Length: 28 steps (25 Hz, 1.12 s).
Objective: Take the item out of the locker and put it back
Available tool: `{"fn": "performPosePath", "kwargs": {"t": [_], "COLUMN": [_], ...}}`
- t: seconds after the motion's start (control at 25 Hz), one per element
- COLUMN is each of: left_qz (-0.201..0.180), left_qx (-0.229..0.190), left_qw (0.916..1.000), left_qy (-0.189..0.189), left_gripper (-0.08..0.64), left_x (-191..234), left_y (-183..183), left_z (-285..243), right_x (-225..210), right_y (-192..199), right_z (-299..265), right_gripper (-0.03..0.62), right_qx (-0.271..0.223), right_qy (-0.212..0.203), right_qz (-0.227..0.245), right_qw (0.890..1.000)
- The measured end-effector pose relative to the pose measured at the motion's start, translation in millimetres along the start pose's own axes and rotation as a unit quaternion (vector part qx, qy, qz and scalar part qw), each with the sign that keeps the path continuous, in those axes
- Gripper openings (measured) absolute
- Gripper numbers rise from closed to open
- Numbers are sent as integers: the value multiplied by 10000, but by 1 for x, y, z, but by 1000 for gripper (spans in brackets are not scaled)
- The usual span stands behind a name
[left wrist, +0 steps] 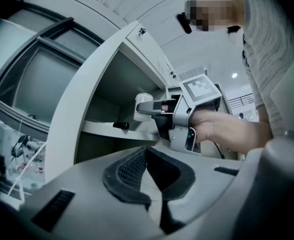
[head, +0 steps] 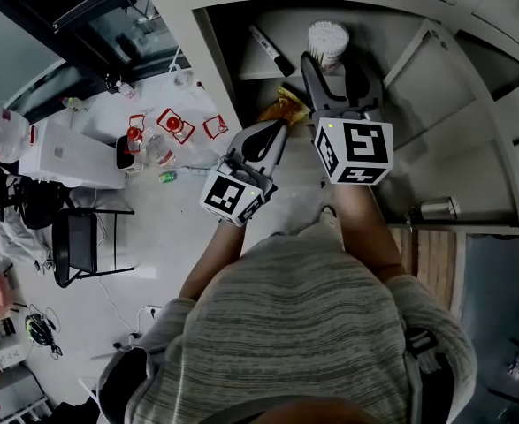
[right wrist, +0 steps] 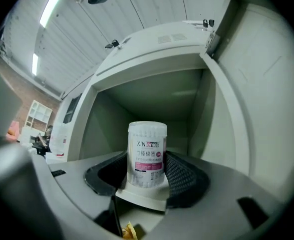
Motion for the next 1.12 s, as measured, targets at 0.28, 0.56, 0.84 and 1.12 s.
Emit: {"fn": "performPosePath", "kwargs": {"t": [0.28,0.56,0.84,1.12], "left_qz": [44,67,90,94], "left_qx": [-167,-225,-292,-326], "left_qw": [9998,9996,9992,9989], "left_qy": [23,124,252,324], "left_gripper": [8,8,8,8], "left_x": [-10,-27,-44,-53], "left_y": [-13,-21,-27,-30], "left_z": [6,13,22,27], "right_x": [3,9,19,25], "right_y": [-23,-37,-50,-59], "right_z": [31,62,92,107], "right_gripper": [244,244,244,244], "right_qx": [-311,-487,-685,-816], "right_qy": [-62,-83,-172,-182], "right_qz": [-122,-174,-232,-231], "right_qw": [9994,9986,9972,9962]}}
Point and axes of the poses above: the fingertips, and each gripper's own axes: z backward along the fingers, x to its left, y out of its underside, the point moved 2 cm from there along z, backward along the fingers, and after that the axes turned 8 degrees about z, right-handed, at the moved point
